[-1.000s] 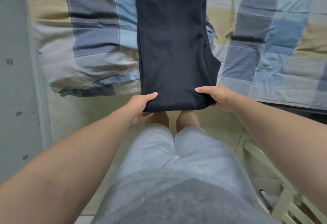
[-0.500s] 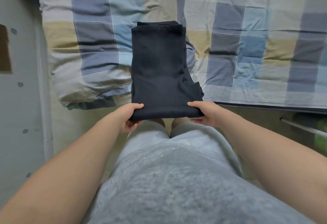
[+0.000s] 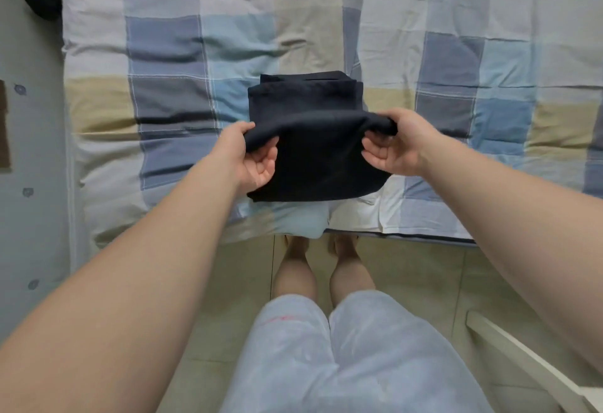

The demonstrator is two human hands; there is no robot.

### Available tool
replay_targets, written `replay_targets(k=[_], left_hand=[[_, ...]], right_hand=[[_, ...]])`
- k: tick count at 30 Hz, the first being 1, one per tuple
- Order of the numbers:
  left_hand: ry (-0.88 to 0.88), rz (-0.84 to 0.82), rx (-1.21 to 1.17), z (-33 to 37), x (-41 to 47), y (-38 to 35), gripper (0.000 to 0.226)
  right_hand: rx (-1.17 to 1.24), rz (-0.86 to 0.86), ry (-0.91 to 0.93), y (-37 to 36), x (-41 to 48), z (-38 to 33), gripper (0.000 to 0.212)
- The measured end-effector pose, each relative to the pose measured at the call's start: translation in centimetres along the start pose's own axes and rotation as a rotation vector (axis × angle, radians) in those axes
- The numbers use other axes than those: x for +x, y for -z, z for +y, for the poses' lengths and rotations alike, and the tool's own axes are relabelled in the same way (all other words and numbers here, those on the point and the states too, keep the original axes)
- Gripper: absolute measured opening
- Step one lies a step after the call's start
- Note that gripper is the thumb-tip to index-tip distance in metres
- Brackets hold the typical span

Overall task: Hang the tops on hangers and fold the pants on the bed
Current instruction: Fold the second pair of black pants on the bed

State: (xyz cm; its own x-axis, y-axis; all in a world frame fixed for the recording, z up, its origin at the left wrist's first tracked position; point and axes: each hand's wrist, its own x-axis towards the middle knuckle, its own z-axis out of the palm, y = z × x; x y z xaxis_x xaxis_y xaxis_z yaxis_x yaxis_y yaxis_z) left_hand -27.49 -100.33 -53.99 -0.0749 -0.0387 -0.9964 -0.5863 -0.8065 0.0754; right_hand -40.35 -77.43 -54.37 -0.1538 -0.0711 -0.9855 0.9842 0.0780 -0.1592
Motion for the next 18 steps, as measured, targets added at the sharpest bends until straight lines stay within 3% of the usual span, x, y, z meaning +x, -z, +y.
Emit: replay_targets(k=[5, 7, 9, 12, 14, 16, 18], left_hand=[[-0.166, -0.034, -0.063, 4.4, 5.2, -2.2, 0.035], [-0.236, -0.029, 0.020, 4.5, 7.2, -2.8, 0.041], [-0.399, 0.069, 0.228, 3.8, 9.0, -3.3, 0.035], [-0.775, 0.184, 0.570, 2.0, 11.0, -3.1, 0.024], [-0.935, 0.184, 0.795, 0.6, 12.0, -2.5, 0.034], [-1.079, 0.362, 1.088, -0.7, 12.3, -1.8, 0.054], [-1.099, 0.517, 1.130, -1.4, 12.4, -1.1, 0.079]], right_hand=[[0.034, -0.069, 0.083, -2.3, 5.7, -3.7, 0.021], [-0.037, -0.114, 0.108, -2.5, 7.8, -3.9, 0.025], [-0.215, -0.123, 0.174, -2.9, 9.5, -3.3, 0.029], [-0.473, -0.056, 0.417, -3.4, 11.3, -1.6, 0.032], [-0.619, -0.038, 0.581, -3.1, 12.1, -0.2, 0.036], [-0.833, 0.032, 0.766, -2.0, 12.4, 0.9, 0.047], [-0.959, 0.217, 0.906, -0.6, 12.5, 1.8, 0.062]])
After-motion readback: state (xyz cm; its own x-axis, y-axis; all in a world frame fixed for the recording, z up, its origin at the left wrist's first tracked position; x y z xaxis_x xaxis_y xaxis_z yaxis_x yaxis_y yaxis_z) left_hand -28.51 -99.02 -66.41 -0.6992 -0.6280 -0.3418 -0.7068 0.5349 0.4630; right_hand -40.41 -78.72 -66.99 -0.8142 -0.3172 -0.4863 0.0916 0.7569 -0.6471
